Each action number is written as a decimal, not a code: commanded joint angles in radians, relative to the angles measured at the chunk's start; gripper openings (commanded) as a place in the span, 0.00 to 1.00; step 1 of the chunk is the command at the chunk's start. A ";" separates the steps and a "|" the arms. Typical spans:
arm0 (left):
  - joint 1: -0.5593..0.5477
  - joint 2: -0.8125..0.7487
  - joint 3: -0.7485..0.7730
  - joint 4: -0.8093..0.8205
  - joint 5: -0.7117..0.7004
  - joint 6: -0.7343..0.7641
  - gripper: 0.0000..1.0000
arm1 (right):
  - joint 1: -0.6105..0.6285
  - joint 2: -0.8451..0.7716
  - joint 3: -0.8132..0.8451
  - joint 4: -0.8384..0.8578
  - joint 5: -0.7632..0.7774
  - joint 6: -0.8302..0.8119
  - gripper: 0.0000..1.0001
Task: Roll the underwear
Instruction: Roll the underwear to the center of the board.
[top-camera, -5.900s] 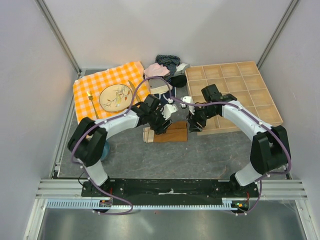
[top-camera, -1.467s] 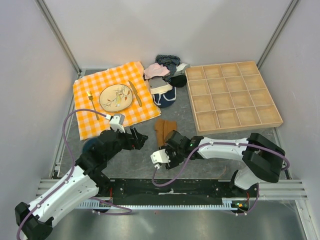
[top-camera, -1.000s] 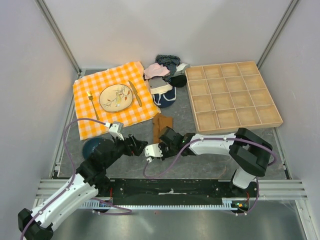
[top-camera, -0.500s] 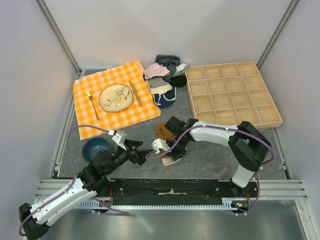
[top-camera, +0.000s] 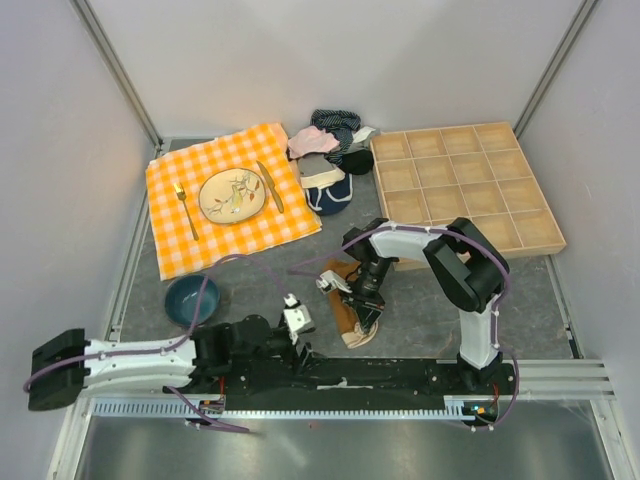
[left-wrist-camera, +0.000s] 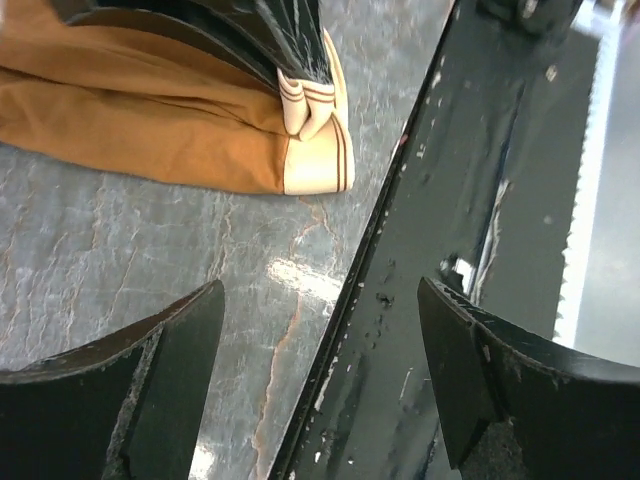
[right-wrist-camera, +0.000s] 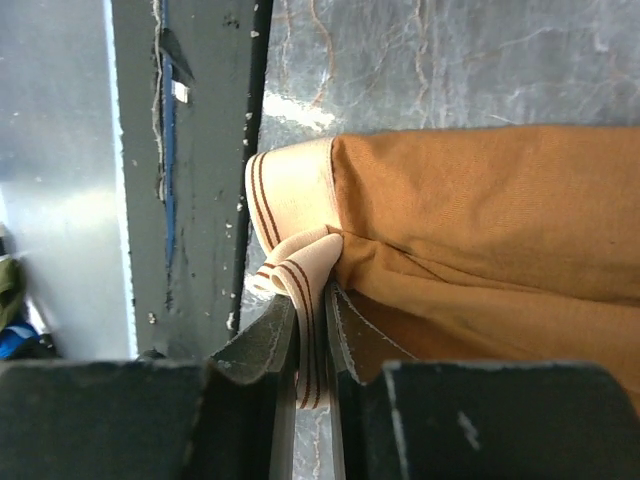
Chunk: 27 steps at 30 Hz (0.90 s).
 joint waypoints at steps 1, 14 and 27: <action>-0.086 0.180 0.122 0.139 -0.122 0.241 0.85 | 0.003 0.060 0.029 -0.055 0.008 -0.068 0.13; -0.206 0.642 0.223 0.398 -0.216 0.528 0.87 | -0.014 0.111 0.061 -0.053 0.005 -0.042 0.15; -0.215 0.902 0.348 0.504 -0.296 0.630 0.80 | -0.014 0.120 0.066 -0.056 0.008 -0.039 0.18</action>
